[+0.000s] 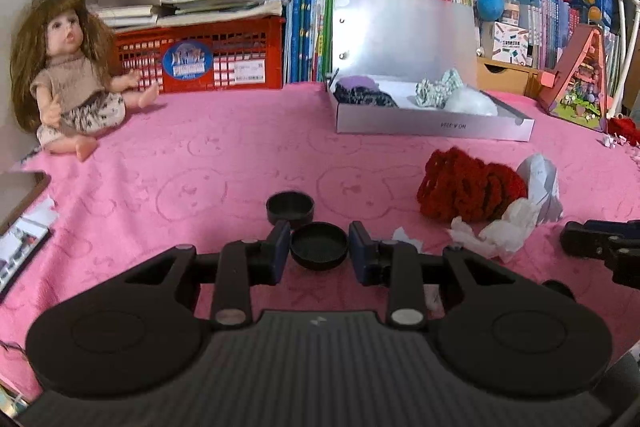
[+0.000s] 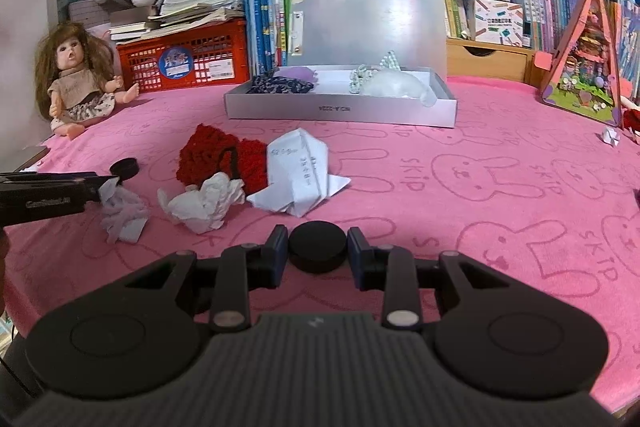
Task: Organize objects
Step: 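Carry both black lids with both tools over the white box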
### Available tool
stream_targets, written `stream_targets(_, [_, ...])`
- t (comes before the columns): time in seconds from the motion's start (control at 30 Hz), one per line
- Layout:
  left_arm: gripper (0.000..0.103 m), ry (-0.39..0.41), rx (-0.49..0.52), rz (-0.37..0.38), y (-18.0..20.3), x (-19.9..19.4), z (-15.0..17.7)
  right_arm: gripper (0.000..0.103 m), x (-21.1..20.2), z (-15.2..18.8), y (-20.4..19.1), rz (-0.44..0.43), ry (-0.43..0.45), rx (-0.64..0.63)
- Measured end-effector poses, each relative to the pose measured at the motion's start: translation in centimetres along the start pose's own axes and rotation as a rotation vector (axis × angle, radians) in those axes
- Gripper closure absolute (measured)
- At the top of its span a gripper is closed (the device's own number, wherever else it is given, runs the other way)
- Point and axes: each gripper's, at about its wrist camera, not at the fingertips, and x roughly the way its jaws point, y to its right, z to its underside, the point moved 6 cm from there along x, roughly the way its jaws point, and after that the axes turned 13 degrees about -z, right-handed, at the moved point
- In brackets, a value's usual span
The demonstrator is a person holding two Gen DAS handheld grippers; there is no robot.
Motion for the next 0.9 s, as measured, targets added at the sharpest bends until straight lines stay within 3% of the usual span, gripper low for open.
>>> stream_targets(0.3, [0.066,0.037,-0.003,0.063,0.5,-0.9,-5.1,0.066,-0.9,-4.2,2.0,0.037,0.049,0.039])
stream_targets(0.47, [0.066,0.013,-0.027,0.122,1.5,0.0,-8.3,0.067,-0.7,-7.6,3.9,0.057,0.061,0.071])
stream_targets(0.9, [0.066,0.031,-0.02,0.153,5.8,3.8,-16.3,0.066,2.1,-15.6,8.6,0.03,0.033,0.133])
